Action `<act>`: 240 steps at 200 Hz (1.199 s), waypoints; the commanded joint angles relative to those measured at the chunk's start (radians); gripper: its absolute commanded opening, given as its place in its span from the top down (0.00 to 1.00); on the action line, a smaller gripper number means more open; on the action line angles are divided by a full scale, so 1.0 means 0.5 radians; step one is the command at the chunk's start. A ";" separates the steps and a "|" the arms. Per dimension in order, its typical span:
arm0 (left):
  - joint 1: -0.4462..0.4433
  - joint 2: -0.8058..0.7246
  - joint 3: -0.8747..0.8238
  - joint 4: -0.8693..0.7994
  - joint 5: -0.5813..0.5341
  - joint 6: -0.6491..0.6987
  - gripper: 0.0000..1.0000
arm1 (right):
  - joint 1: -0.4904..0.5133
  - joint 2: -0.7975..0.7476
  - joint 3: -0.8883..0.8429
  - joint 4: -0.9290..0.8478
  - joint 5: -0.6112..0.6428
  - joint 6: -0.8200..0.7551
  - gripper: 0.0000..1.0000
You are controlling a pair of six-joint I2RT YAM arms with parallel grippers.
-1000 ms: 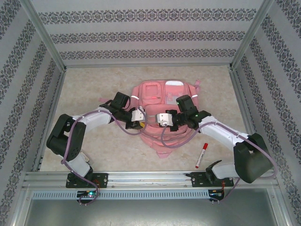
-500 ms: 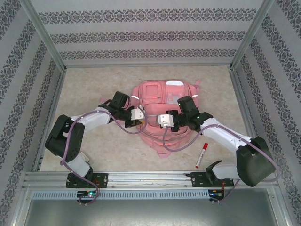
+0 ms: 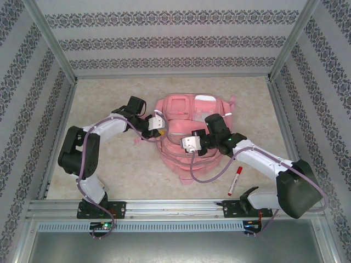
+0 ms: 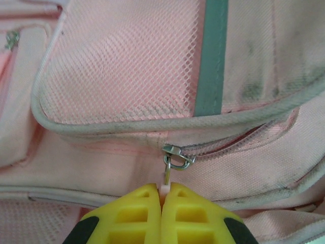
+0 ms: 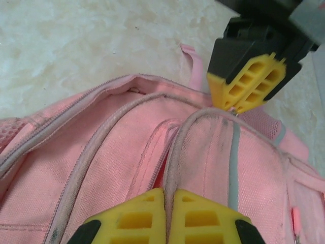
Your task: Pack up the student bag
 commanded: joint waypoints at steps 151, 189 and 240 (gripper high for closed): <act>-0.050 -0.095 0.154 0.454 -0.026 -0.908 0.21 | -0.825 -0.070 0.104 -0.671 0.130 3.527 0.25; -0.060 0.474 0.806 0.084 -0.089 -1.054 0.15 | -0.797 0.352 0.330 -0.809 -0.067 3.045 0.48; -0.065 0.685 1.017 -0.279 -0.414 -1.275 0.25 | -0.691 0.808 0.777 -0.877 0.063 2.685 0.66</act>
